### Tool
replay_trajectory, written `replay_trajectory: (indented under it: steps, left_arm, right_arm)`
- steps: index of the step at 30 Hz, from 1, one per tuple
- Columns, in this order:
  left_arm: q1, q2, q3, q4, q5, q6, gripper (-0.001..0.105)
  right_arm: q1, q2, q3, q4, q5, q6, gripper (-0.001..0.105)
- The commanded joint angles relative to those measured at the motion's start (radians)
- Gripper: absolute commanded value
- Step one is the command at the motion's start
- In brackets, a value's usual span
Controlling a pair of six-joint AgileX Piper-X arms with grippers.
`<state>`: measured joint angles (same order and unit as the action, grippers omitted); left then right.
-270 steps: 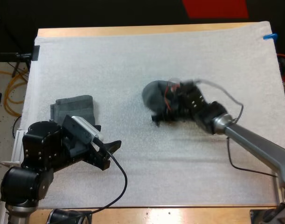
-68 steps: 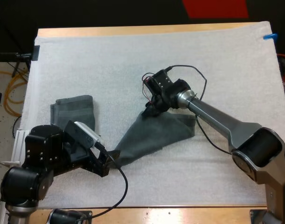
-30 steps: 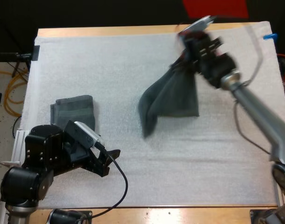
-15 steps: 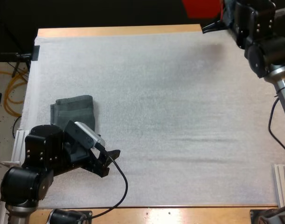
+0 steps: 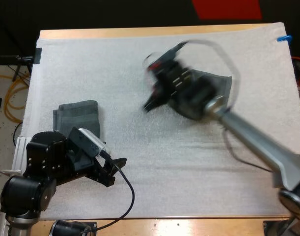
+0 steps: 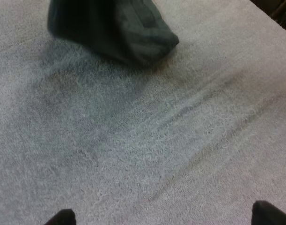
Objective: Pick towel from pile fold and stack
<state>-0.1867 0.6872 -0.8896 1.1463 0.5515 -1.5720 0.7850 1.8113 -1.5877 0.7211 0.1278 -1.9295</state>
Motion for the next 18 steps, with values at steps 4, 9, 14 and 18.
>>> replay_trajectory:
  steps: [4,9,14,18]
  left_arm:
    - [-0.005,-0.002,-0.005,-0.007,-0.002,0.001,0.071]
    - [-0.005,-0.002,-0.005,0.000,-0.002,0.001,0.071]
    - [-0.005,-0.002,-0.005,0.000,-0.002,0.001,0.071]
    - [-0.005,-0.002,-0.005,0.000,-0.002,0.001,0.071]
  right_arm:
    - [0.110,0.043,-0.003,-0.111,-0.006,0.005,0.000]
    - [0.168,0.058,-0.003,-0.163,-0.040,0.005,0.000]
    - [0.169,0.055,-0.003,-0.144,-0.081,0.005,0.020]
    - [0.169,0.052,-0.010,-0.092,-0.081,0.001,0.053]
